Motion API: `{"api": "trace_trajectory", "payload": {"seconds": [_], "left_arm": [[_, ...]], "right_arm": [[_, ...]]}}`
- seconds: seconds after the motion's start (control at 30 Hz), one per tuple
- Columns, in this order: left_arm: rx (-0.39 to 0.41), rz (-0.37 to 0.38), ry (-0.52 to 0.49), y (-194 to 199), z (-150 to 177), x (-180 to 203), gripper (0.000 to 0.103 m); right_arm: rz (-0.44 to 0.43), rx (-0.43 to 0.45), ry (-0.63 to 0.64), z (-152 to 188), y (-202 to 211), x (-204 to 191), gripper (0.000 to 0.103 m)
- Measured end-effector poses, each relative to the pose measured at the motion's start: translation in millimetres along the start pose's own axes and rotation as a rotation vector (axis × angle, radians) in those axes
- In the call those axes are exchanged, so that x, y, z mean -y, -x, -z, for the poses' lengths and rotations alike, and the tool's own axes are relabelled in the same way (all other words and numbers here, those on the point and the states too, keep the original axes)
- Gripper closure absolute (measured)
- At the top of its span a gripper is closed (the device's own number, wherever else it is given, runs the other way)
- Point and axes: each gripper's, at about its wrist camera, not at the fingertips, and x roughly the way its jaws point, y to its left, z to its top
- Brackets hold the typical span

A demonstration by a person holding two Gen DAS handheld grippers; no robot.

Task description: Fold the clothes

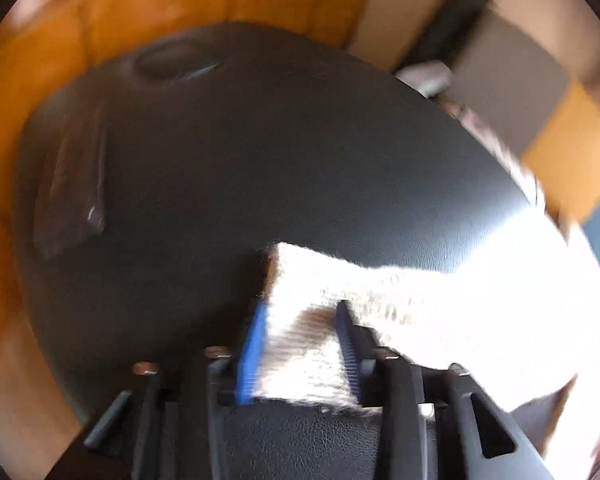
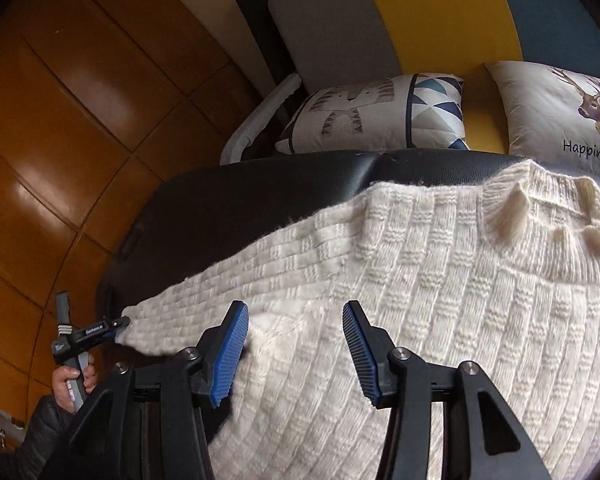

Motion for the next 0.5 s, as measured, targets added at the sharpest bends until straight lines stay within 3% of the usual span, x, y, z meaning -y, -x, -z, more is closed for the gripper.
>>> {"api": "trace_trajectory", "payload": {"seconds": [0.03,0.2,0.33,0.4,0.5], "left_arm": [[0.023,-0.026,-0.031,2,0,6,0.097],[0.173,-0.087,0.064,22,-19,-5,0.098],[0.152,-0.176,0.029,4,-31,-6,0.099],[0.107,-0.252,-0.02,-14,-29,0,0.099],[0.108,-0.307,-0.043,-21,-20,3,0.098]], "right_arm": [[0.019,-0.009,0.001,-5,-6,3,0.053],[0.077,-0.042,0.048,-26,-36,3,0.053],[0.224,-0.11,0.101,-32,-75,6,0.053],[0.242,-0.082,0.144,-31,-83,6,0.052],[0.256,-0.071,0.173,-28,-83,5,0.052]]}}
